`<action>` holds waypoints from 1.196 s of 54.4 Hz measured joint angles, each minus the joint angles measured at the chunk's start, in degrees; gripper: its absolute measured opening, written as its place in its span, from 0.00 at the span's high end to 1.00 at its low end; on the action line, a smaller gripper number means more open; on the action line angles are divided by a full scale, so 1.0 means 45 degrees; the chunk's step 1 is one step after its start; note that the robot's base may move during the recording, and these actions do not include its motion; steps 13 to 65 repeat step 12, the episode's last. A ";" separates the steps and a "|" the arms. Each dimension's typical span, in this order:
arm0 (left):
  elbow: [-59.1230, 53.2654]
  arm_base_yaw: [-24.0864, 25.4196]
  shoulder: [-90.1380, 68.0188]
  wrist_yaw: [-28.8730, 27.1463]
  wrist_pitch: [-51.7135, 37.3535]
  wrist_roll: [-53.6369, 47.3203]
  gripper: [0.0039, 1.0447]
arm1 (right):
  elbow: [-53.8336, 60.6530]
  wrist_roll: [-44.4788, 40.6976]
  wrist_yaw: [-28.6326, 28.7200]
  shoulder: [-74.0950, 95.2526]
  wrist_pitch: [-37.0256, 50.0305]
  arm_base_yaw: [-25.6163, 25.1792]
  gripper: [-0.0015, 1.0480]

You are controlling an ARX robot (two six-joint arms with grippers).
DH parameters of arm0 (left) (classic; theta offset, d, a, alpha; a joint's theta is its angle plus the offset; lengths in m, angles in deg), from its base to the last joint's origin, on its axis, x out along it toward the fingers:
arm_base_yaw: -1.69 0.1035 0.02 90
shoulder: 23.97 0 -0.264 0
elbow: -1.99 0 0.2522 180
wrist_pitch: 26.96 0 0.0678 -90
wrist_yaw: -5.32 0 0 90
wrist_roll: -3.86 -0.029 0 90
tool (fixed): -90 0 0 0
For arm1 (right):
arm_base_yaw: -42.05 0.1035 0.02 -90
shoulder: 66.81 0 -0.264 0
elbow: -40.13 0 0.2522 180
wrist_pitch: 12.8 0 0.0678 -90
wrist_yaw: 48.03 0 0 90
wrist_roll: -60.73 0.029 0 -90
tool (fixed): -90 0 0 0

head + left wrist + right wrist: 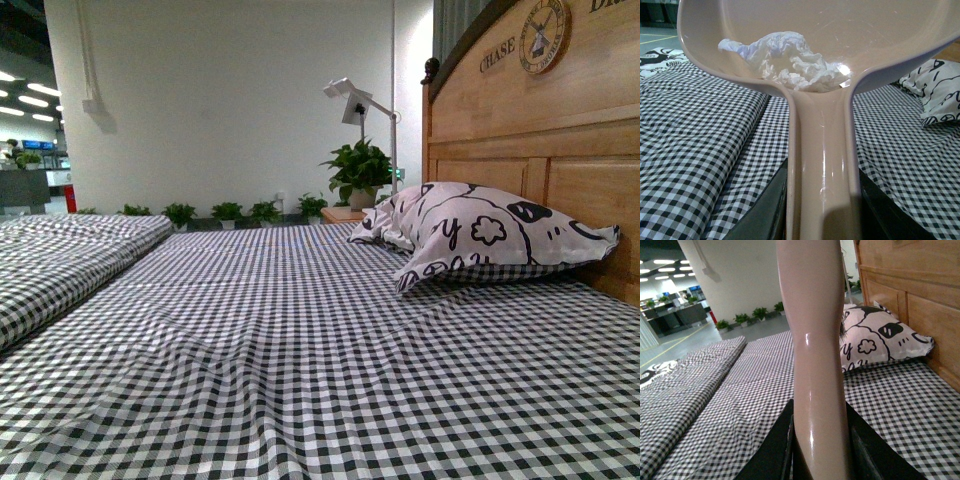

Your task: Clean up trash

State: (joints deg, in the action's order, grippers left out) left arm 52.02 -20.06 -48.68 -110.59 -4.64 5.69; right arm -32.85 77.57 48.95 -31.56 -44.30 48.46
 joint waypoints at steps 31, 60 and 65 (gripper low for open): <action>0.0000 0.0000 0.0000 0.0000 0.0000 0.0000 0.74 | 0.0000 0.0000 0.0000 0.0000 0.0000 0.0000 0.79; 0.0000 0.0000 0.0000 0.0000 0.0000 0.0000 0.74 | 0.0000 0.0000 0.0000 0.0000 0.0000 0.0000 0.79; 0.0000 0.0000 0.0000 0.0000 0.0000 0.0000 0.74 | 0.0000 0.0000 0.0000 0.0000 0.0000 0.0000 0.79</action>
